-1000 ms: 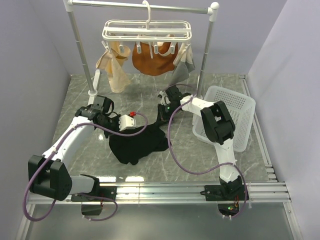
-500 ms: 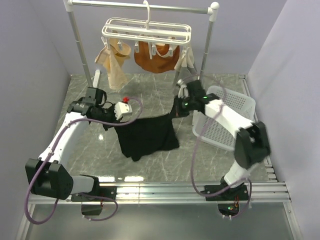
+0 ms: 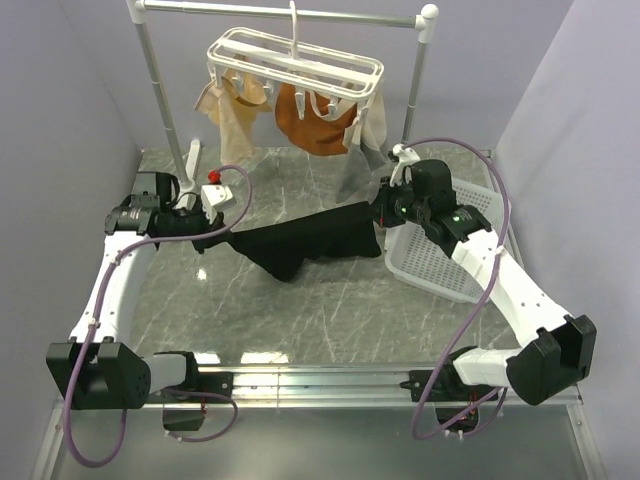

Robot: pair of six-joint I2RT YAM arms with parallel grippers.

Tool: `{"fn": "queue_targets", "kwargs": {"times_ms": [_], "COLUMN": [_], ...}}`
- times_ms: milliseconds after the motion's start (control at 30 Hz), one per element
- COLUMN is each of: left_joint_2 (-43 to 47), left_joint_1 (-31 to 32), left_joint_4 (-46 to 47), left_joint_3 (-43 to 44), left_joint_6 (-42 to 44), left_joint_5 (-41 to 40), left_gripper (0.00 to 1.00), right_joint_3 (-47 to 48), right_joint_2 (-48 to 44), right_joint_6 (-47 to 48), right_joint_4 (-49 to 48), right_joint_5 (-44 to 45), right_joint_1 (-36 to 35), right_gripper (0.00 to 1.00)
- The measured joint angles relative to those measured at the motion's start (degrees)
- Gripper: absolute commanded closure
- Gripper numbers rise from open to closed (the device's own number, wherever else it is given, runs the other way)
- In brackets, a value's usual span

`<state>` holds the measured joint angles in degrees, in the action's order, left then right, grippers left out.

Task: Clip the underwear to the hanger

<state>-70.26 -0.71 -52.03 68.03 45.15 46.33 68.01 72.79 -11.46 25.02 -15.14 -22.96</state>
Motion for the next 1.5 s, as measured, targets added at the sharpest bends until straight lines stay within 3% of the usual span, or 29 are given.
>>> {"fn": "queue_targets", "kwargs": {"times_ms": [167, 367, 600, 733, 867, 1067, 1200, 1367, 1500], "left_joint_2": [1.33, 8.04, 19.21, 19.39, 13.22, -8.26, -17.97, -24.02, -28.44], "left_joint_1": [-0.09, -0.35, -0.39, -0.37, -0.37, -0.50, -0.66, -0.66, -0.66], "left_joint_4": [-5.81, -16.11, -22.80, -22.36, -15.13, -0.26, 8.79, 16.44, 19.15], "left_joint_3": [0.15, -0.20, -2.01, -2.71, -5.20, -5.88, -7.10, -7.04, -5.44], "left_joint_6": [2.82, 6.64, 6.40, 2.89, -4.70, -12.31, -15.89, -18.10, -18.95], "left_joint_5": [2.21, 3.37, 2.40, 0.20, -4.37, -11.28, -14.91, -16.70, -16.98], "left_gripper": [1.00, 1.00, 1.00, 1.00, 0.97, 0.94, 0.94, 0.88, 0.72], "right_joint_3": [-0.79, -3.04, -5.51, -6.49, -5.92, 3.91, 6.99, 10.27, 12.57], "right_joint_2": [-2.80, -8.33, -10.29, -9.79, -3.08, 22.05, 33.14, 39.17, 40.96], "right_joint_6": [1.36, 3.80, 7.19, 6.14, 6.03, 5.27, 3.15, 0.55, -0.59], "right_joint_4": [0.74, 4.35, 10.54, 8.33, 3.91, -0.20, -1.55, -1.44, -1.40], "right_joint_5": [-0.02, -7.10, -16.06, -14.62, -8.55, -1.70, 2.45, 6.05, 7.17], "right_joint_1": [-1.75, -2.51, -2.69, -4.52, -8.50, -9.38, -9.07, -8.33, -7.67], "right_gripper": [1.00, 1.00, 1.00, 1.00, 1.00, 1.00, 1.00, 1.00, 0.96]}}
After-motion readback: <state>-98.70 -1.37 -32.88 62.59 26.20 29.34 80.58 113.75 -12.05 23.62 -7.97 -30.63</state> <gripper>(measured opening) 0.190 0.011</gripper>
